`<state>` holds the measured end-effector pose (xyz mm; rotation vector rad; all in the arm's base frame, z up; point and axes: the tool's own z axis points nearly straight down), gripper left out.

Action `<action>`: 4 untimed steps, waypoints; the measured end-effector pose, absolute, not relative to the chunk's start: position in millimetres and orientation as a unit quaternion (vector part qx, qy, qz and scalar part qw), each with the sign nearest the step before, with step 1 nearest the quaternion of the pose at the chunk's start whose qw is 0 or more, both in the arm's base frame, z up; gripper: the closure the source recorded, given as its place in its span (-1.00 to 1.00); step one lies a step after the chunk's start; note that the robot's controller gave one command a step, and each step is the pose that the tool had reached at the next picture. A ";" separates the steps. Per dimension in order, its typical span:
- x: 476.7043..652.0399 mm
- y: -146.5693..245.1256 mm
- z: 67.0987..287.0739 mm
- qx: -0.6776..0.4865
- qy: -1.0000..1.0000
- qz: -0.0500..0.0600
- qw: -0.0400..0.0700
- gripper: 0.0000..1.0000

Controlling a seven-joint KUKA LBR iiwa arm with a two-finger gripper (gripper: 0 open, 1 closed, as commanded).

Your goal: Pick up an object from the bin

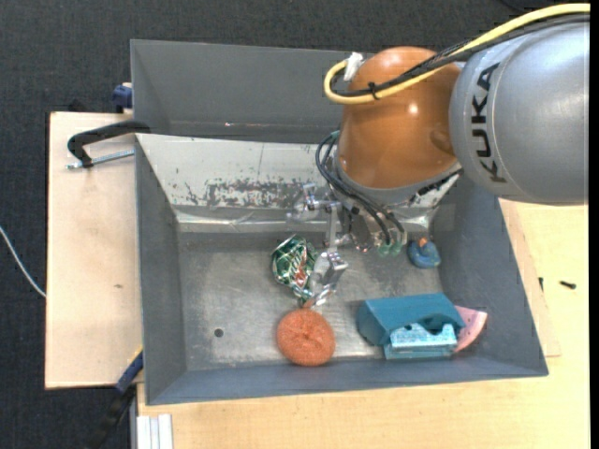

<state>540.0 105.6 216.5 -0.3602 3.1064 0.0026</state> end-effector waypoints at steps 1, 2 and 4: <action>522.1 95.2 153.1 -0.083 0.997 0.001 0.002 -1.00; 524.5 89.8 86.7 -0.079 0.997 0.001 0.002 -1.00; 522.5 86.8 79.9 -0.089 0.996 0.001 0.002 1.00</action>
Offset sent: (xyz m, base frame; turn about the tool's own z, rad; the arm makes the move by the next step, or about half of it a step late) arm -0.0160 -0.0196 -0.1448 0.0671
